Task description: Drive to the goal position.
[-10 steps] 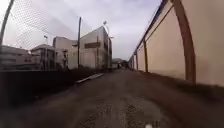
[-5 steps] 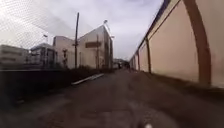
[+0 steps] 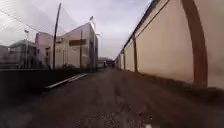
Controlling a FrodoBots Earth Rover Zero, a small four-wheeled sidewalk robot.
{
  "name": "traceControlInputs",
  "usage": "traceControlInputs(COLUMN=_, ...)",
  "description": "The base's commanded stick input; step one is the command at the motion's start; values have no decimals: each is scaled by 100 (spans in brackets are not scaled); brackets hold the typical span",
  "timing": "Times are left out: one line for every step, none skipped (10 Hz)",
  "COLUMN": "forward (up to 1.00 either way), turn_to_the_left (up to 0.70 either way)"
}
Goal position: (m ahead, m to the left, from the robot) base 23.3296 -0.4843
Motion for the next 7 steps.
traceControlInputs(forward=100, turn_to_the_left=0)
traceControlInputs(forward=100, turn_to_the_left=0)
traceControlInputs(forward=100, turn_to_the_left=0)
traceControlInputs(forward=100, turn_to_the_left=0)
traceControlInputs(forward=100, turn_to_the_left=0)
traceControlInputs(forward=100, turn_to_the_left=0)
traceControlInputs(forward=100, turn_to_the_left=0)
